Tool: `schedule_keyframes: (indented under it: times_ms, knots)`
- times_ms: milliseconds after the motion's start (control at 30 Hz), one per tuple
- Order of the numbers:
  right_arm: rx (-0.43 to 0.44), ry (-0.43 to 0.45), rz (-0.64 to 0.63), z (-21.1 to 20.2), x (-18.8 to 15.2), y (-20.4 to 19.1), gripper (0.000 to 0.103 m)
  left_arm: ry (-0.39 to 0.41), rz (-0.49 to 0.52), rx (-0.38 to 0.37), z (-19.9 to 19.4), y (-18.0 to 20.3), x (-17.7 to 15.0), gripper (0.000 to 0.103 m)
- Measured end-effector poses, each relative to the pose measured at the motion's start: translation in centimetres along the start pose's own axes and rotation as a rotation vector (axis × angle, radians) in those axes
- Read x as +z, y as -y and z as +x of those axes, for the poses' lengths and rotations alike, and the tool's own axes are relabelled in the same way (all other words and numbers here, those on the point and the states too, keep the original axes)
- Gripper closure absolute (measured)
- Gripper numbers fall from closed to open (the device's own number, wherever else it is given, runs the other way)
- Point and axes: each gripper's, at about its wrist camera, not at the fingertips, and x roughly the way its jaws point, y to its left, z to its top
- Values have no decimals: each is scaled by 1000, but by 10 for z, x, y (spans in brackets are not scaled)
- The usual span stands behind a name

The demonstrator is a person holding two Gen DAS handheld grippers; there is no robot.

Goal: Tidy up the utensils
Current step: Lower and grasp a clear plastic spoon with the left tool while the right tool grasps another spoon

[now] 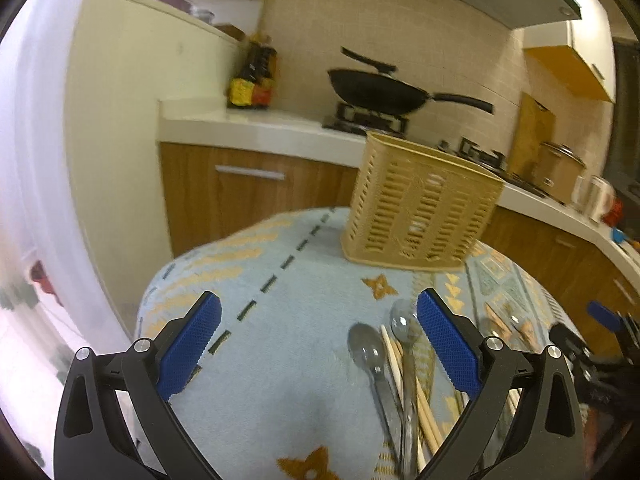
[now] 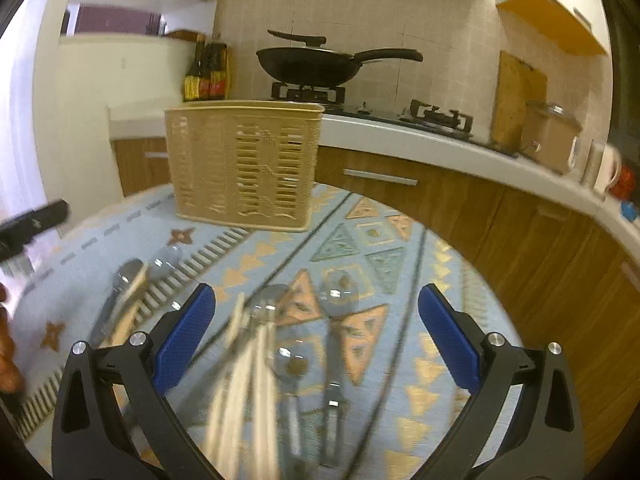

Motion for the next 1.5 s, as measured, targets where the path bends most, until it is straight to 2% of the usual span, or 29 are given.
schedule_keyframes:
  times_ms: [67, 133, 200, 267, 300, 333, 400, 567, 700, 733, 867, 1000, 1067, 1167, 1267, 1300, 1400, 1500]
  knots:
    - [-40, -32, -11, -1, 4, 4, 7, -89, -11, -72, 4, -5, 4, 9]
    - [-38, -89, -7, 5, 6, 10, 10, -165, -16, -133, 9, -6, 5, 22]
    - [-15, -154, 1, 12, 5, 16, 18, -249, -5, -143, 18, -3, 2, 25]
    - [3, -208, 9, 18, 3, 20, 30, -381, 37, -134, 36, 6, -4, 35]
    - [13, -231, 16, 21, 1, 22, 31, -429, 49, -128, 43, 8, -9, 43]
    - [23, -252, 22, 23, 0, 24, 34, -463, 54, -134, 49, 11, -13, 49]
    - [46, -296, 37, 28, -3, 28, 38, -497, 55, -164, 56, 16, -19, 50]
    - [109, -394, 82, 41, -6, 42, 46, -530, 115, -112, 69, 35, -27, 55]
    - [200, -480, 99, 55, -4, 48, 46, -543, 177, -62, 72, 45, -28, 65]
    - [207, -491, 98, 58, -3, 48, 46, -543, 187, -57, 73, 47, -28, 66]
    - [205, -528, 101, 75, 1, 45, 65, -536, 255, -7, 74, 52, -27, 73]
    - [209, -568, 92, 88, 0, 38, 66, -529, 364, 70, 71, 69, -33, 80]
    - [193, -574, 65, 90, 1, 31, 69, -535, 364, 58, 71, 70, -31, 85]
    - [173, -589, 31, 91, 4, 24, 78, -549, 319, 21, 74, 64, -26, 87]
    - [182, -599, 5, 91, 6, 20, 92, -570, 271, -41, 76, 53, -21, 87]
    - [185, -601, 2, 90, 7, 20, 93, -572, 263, -51, 76, 50, -21, 90]
    - [180, -592, -11, 89, 7, 19, 93, -577, 246, -83, 77, 44, -20, 91]
    - [186, -576, 1, 86, 7, 22, 93, -567, 264, -69, 78, 47, -21, 91]
